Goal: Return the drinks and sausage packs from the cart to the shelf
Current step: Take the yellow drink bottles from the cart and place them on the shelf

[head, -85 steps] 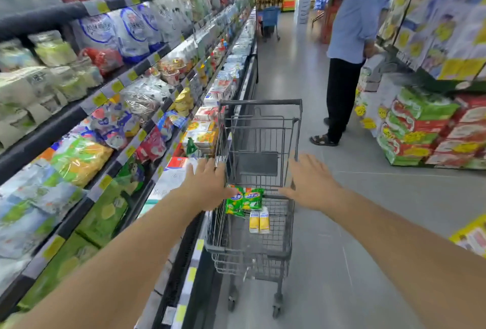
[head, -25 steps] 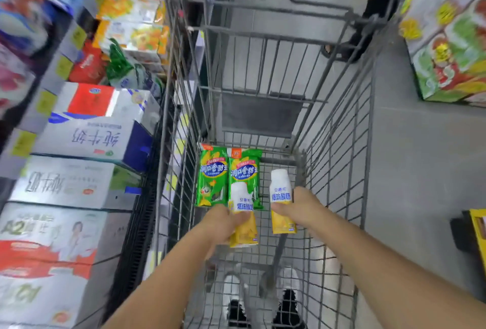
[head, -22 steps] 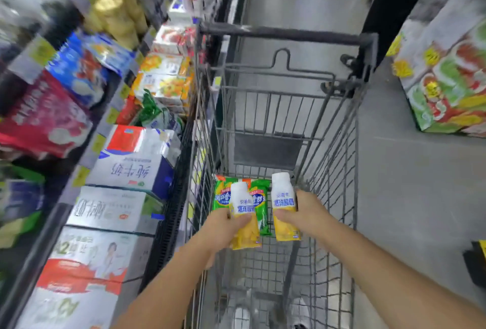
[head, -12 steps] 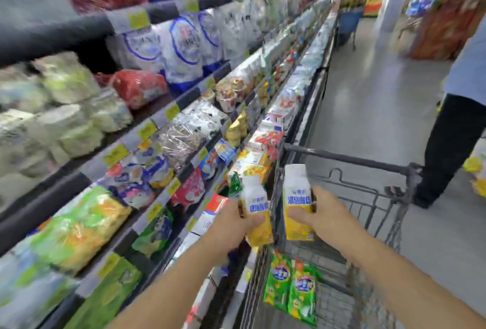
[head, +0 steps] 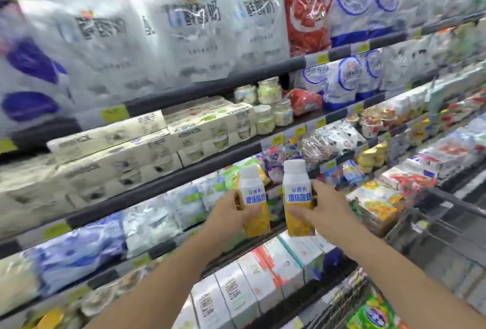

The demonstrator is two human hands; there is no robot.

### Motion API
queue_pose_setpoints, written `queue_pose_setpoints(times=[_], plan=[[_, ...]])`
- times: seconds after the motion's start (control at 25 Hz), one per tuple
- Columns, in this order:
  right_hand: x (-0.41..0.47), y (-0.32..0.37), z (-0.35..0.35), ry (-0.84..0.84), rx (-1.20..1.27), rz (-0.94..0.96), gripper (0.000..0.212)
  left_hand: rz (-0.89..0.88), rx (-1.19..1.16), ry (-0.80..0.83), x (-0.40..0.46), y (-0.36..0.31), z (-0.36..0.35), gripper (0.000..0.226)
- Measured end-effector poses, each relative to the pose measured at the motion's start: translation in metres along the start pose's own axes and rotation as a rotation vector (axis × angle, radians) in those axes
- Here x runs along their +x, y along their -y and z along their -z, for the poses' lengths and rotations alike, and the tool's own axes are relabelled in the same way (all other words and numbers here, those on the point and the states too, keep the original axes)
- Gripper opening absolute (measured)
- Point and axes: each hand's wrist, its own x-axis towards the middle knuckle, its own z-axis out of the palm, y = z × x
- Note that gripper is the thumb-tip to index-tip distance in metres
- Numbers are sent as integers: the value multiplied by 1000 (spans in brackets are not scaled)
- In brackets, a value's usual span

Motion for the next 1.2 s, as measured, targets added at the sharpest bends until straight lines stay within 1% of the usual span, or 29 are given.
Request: queue_pose_setpoints(times=[0.08, 0.24, 0.36, 0.4, 0.48, 0.56, 0.64, 0.72, 0.84, 1.0, 1.2], plan=[[-9, 37, -39, 91, 54, 81, 30, 18, -15, -132, -41, 6, 55, 17], [-30, 115, -125, 272, 59, 252, 28, 59, -40, -368, -122, 26, 161, 18], [-54, 180, -202, 388, 50, 362, 29, 84, -38, -506, -187, 47, 241, 23], [-64, 201, -229, 430, 56, 392, 29, 89, -35, -544, -207, 56, 268, 21], [-87, 240, -280, 487, 80, 432, 29, 106, -23, -597, -244, 76, 320, 18], [-109, 276, -329, 528, 98, 456, 29, 128, -15, -652, -277, 96, 372, 21], [-130, 312, -384, 548, 103, 472, 28, 125, 9, -675, -312, 116, 425, 24], [-151, 345, -435, 564, 114, 484, 27, 123, 28, -709, -346, 133, 471, 22], [-174, 386, -500, 592, 105, 487, 29, 135, -2, -758, -386, 159, 527, 18], [-180, 421, -565, 615, 124, 523, 26, 169, -10, -831, -400, 192, 580, 24], [-154, 448, -615, 623, 145, 575, 28, 181, -61, -905, -374, 215, 629, 30]])
